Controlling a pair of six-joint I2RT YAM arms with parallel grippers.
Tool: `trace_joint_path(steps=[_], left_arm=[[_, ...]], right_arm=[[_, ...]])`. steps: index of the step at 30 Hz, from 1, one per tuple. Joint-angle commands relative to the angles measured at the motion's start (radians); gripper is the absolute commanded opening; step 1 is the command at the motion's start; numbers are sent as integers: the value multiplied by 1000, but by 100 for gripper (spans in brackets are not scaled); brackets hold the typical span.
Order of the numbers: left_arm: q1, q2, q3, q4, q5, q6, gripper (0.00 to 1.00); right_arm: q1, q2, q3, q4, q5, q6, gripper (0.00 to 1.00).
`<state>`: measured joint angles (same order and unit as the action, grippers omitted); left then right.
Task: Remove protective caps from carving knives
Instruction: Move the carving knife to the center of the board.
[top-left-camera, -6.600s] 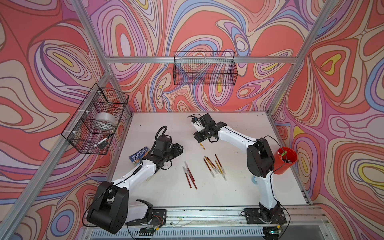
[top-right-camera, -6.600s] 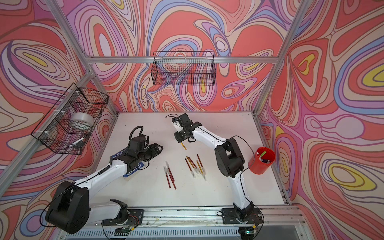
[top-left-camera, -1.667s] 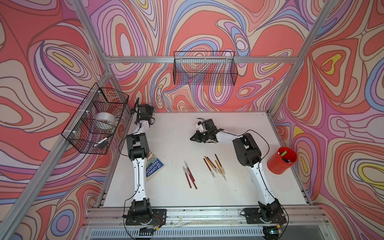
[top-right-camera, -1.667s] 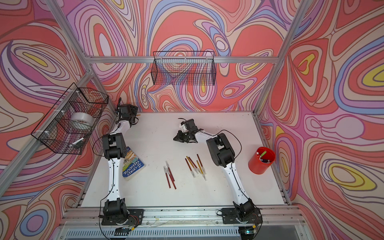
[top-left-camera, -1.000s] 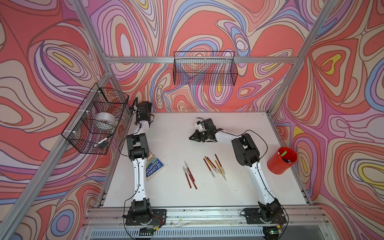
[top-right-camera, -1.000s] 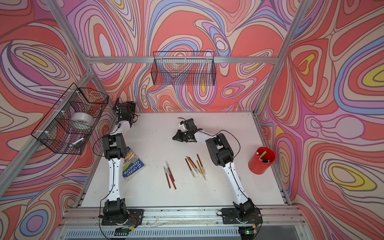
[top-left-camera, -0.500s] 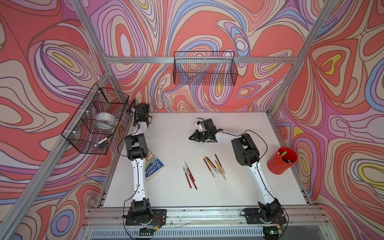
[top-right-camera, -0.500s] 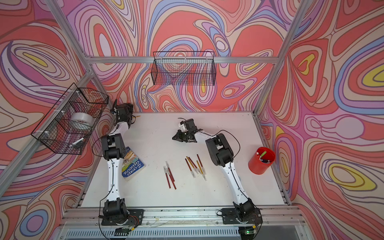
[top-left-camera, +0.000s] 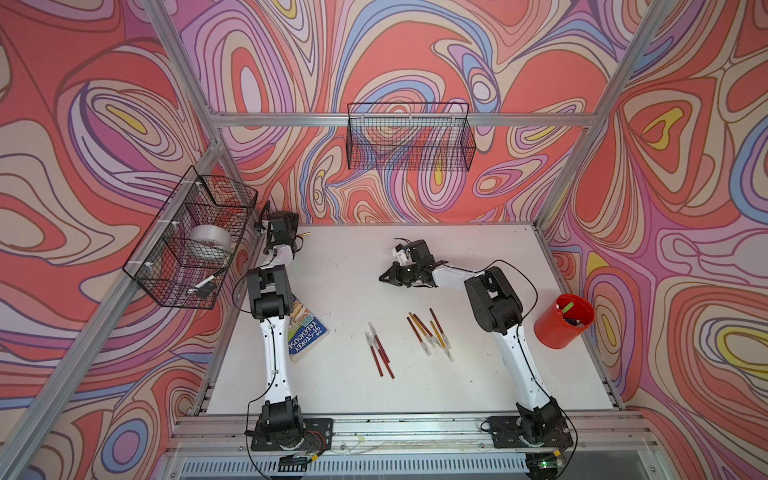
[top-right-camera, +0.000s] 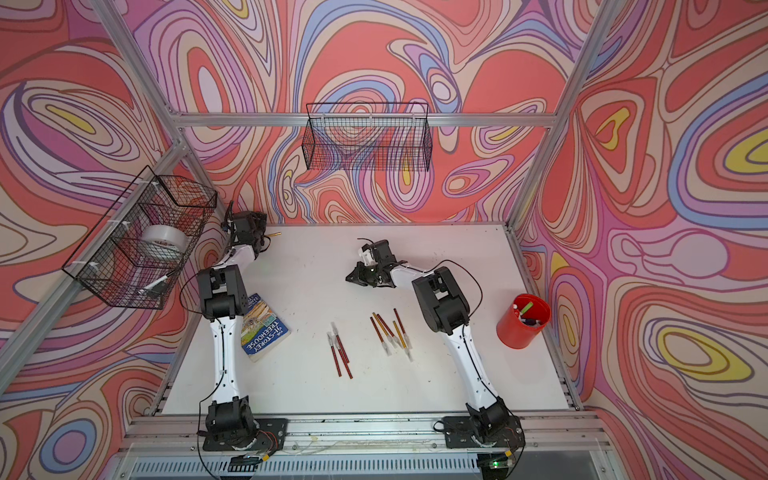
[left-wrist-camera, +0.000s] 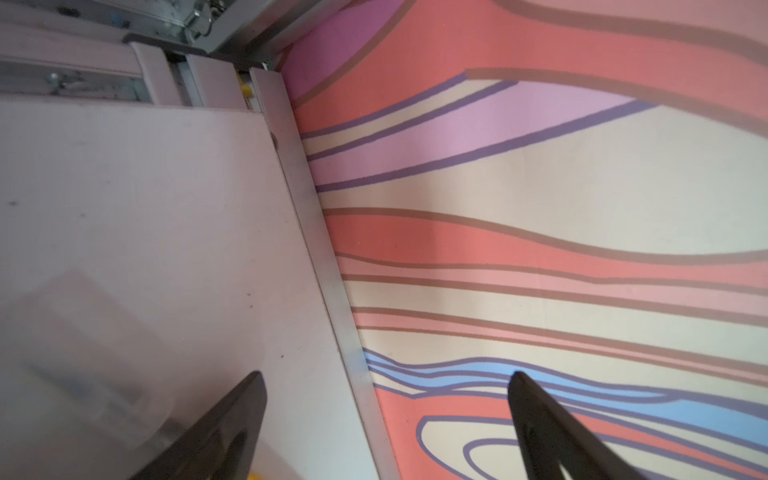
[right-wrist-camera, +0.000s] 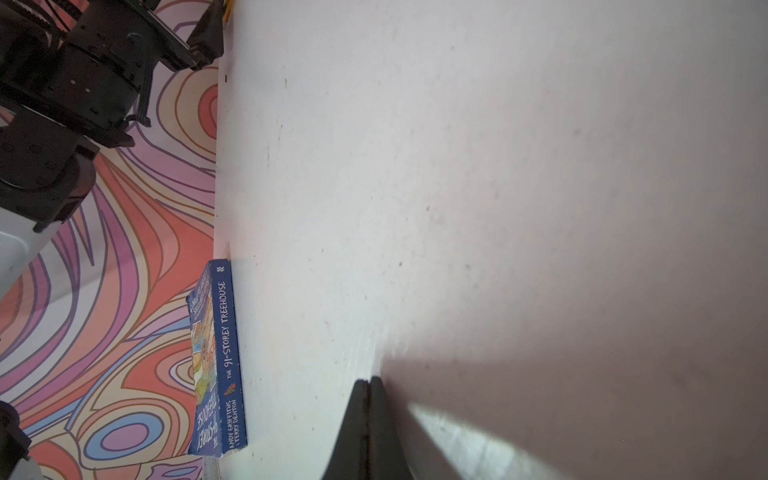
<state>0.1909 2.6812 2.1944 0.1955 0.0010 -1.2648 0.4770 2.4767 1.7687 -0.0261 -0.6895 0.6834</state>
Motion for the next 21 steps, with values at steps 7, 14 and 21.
trace_joint_path(steps=[7, 14, 21], left_arm=[[-13, -151, -173, -61, 123, -3, 94], [-18, -300, -395, 16, 220, -33, 94], [-30, -426, -543, 92, 291, -63, 94]], right_arm=[[-1, -4, -54, -33, 45, 19, 0], [9, -47, -100, -21, 59, 13, 0], [33, -65, -107, -16, 65, 11, 0]])
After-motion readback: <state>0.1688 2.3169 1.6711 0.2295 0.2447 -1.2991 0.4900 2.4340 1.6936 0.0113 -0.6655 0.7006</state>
